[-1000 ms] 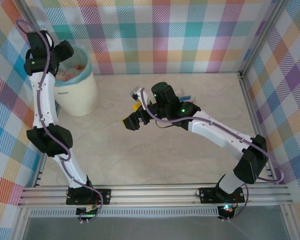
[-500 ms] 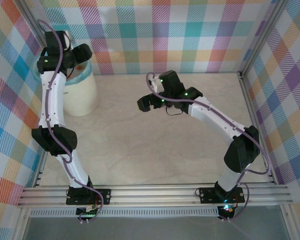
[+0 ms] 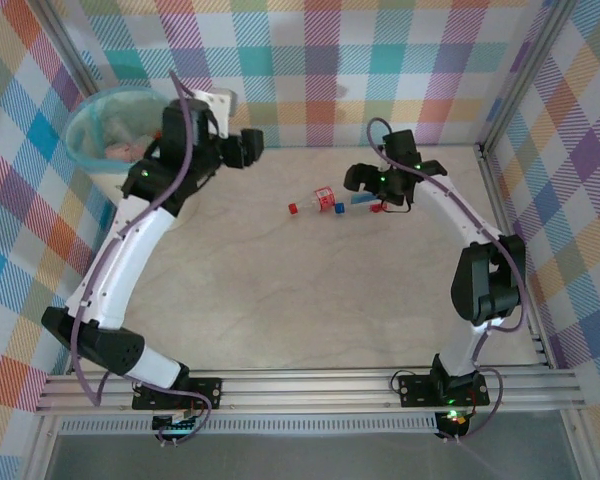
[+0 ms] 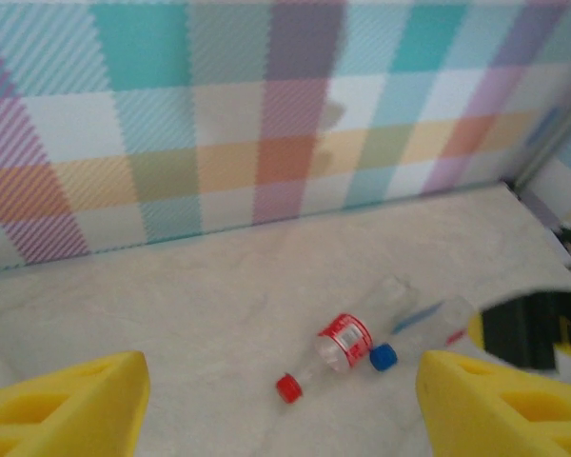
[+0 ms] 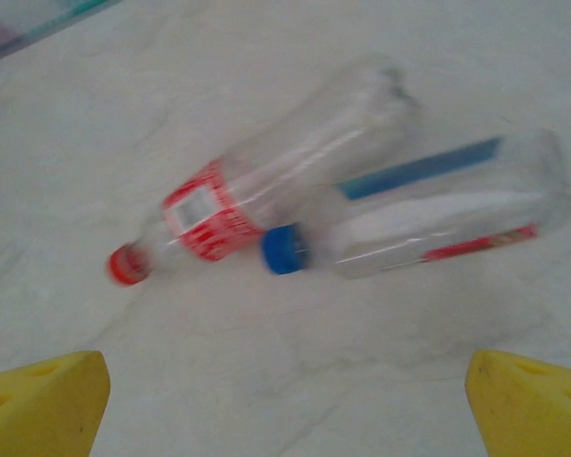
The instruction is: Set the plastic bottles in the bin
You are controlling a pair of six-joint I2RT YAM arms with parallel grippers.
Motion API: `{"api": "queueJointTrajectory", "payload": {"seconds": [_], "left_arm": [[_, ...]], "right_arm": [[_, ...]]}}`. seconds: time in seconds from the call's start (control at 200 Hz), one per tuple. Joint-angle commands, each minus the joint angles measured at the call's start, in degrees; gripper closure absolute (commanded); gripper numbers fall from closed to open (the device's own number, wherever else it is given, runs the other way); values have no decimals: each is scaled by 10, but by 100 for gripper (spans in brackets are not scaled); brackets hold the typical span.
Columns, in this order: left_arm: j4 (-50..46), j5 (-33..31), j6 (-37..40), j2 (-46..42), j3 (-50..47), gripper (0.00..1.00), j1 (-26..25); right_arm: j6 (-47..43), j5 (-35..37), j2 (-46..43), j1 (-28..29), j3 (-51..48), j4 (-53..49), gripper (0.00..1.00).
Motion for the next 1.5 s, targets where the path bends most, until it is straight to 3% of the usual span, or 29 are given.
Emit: {"api": "queueJointTrajectory", "payload": {"seconds": [0.0,0.17,0.4,0.645,1.155,1.275,1.495], "left_arm": [[52,-51,25,-31,-62,26,-44],[82,-67,-5,-52,-148,26,-88],[68,-84,-20,-65,-196,26,-122],[75,-107,-28,-99,-228,26,-123],[70,-112,-33,-121,-244,25,-123],[71,-108,-37,-119,-244,25,-123],[71,-106,-40,-117,-241,25,-123]], "right_arm": [[81,15,30,-8,-17,14,4],[168,53,75,-11,-10,27,4],[238,92,105,-11,-13,50,5],[238,130,159,-13,37,24,5],[248,84,227,-37,84,23,8],[245,75,222,-40,76,27,13],[219,51,186,-41,24,59,34]]}}
